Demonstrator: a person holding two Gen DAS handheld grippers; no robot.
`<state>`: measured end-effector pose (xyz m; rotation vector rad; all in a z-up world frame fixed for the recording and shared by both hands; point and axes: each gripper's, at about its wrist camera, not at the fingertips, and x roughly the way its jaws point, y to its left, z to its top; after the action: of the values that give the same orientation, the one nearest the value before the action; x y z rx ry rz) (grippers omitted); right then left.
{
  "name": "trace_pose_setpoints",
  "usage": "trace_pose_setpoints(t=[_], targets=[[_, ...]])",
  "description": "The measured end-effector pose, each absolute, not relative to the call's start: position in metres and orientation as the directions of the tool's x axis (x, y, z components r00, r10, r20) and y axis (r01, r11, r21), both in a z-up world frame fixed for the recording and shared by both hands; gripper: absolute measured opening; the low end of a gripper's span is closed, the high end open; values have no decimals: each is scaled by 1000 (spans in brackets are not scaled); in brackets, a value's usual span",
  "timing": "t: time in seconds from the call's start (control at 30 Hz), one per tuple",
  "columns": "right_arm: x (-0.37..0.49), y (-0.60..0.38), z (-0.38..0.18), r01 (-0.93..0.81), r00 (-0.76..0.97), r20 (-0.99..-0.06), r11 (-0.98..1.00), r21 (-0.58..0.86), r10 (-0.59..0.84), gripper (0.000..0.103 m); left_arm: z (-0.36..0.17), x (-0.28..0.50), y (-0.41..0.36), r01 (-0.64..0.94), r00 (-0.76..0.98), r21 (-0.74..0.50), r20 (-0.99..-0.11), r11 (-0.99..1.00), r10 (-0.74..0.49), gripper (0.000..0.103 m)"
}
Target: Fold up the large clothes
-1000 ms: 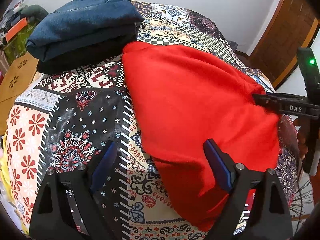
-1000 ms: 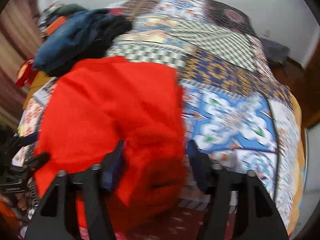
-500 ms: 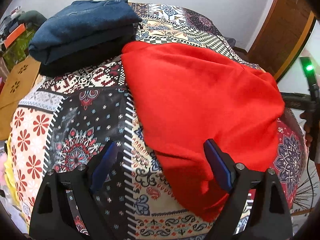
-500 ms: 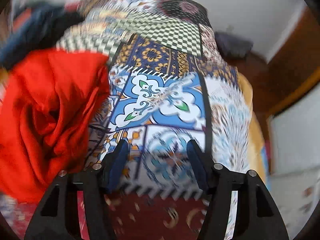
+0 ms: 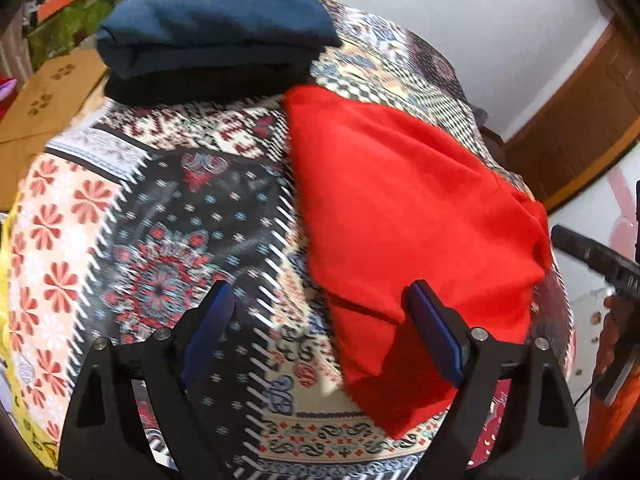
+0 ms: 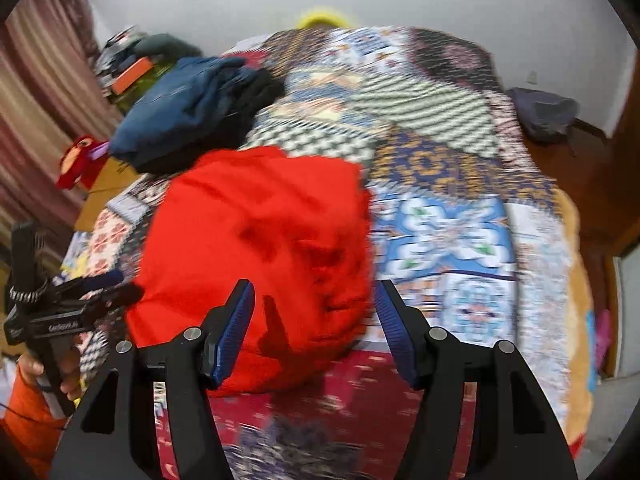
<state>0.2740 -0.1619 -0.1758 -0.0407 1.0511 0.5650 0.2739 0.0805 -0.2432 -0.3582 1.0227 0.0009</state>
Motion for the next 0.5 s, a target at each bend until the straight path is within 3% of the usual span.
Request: trace_pose_setpoints(t=[0.17, 0.23, 0.33, 0.5], targets=[[295, -145, -207, -464, 315, -874, 863, 198, 370, 59, -249, 284, 85, -173, 504, -342, -836, 924, -216, 89], [307, -152, -216, -442, 276, -874, 861, 253, 399, 59, -255, 291, 86, -166, 484, -395, -831, 903, -274, 89], [323, -167, -225, -391, 228, -869, 859, 331, 439, 73, -264, 305, 82, -152, 449, -445, -826, 883, -339, 89], [348, -174, -247, -324, 98, -849, 824, 465, 518, 77, -275, 329, 69, -122, 408, -493, -816, 862, -409, 89]])
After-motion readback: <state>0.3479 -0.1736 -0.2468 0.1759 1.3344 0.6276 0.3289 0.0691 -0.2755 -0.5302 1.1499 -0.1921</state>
